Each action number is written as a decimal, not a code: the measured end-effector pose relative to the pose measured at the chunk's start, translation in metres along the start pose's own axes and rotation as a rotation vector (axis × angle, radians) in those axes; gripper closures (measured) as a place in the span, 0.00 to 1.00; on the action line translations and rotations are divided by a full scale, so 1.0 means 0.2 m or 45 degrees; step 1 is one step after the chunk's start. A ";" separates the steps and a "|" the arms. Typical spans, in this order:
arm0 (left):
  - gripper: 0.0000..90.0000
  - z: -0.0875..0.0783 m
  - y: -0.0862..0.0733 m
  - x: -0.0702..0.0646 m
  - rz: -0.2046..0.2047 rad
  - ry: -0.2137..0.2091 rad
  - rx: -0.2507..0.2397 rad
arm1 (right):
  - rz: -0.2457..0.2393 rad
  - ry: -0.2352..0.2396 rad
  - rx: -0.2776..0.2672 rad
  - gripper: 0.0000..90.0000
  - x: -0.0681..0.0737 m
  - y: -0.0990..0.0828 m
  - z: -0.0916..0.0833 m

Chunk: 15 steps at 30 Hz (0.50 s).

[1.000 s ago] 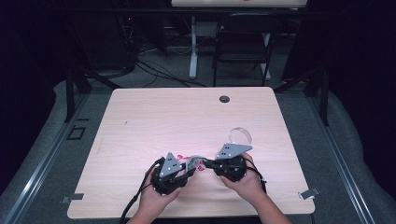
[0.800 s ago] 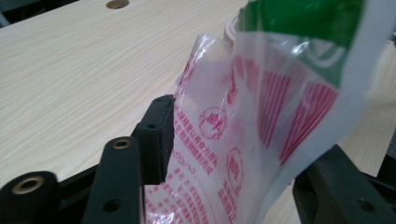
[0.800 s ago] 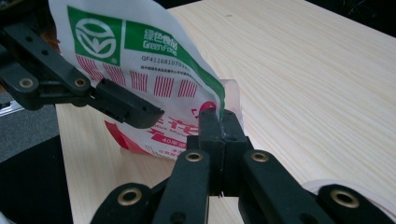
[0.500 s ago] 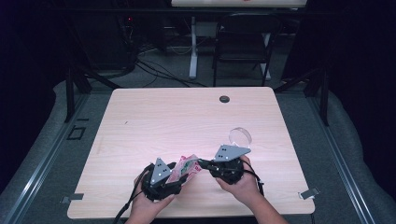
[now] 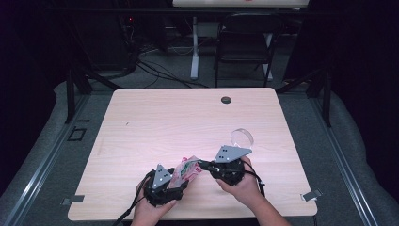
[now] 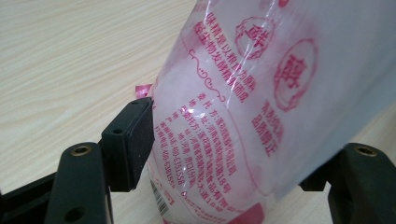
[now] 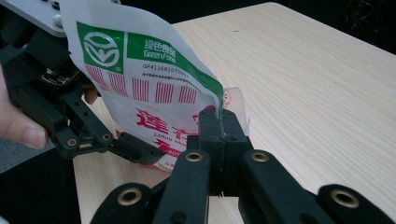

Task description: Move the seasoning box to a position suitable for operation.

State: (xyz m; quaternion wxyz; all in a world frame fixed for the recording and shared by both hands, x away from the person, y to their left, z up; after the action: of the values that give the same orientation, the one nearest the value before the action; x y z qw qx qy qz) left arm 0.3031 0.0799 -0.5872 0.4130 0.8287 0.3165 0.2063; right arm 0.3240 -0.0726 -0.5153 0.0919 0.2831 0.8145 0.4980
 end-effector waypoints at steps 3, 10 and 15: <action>0.33 0.01 -0.02 0.01 -0.021 0.042 0.007 | 0.001 0.006 0.000 1.00 0.00 0.00 0.00; 0.30 0.08 -0.07 0.01 -0.026 0.032 0.049 | 0.000 0.011 -0.003 1.00 0.00 0.00 0.00; 0.27 0.11 -0.10 0.00 -0.029 0.032 0.088 | 0.003 0.013 -0.004 1.00 0.00 0.00 0.00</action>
State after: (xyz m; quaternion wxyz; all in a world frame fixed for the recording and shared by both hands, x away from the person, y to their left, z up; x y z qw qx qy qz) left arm 0.3099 0.0772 -0.6166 0.3825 0.8361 0.3380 0.2011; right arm 0.3235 -0.0732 -0.5158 0.0878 0.2813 0.8138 0.5009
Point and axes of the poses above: each handheld gripper's, and its own axes: z roughly forward along the jaws, y roughly out of its top, x roughly to its left, the point moved 7 cm from there along z, roughly forward along the jaws, and after that the axes turned 8 degrees about z, right-handed, at the moved point
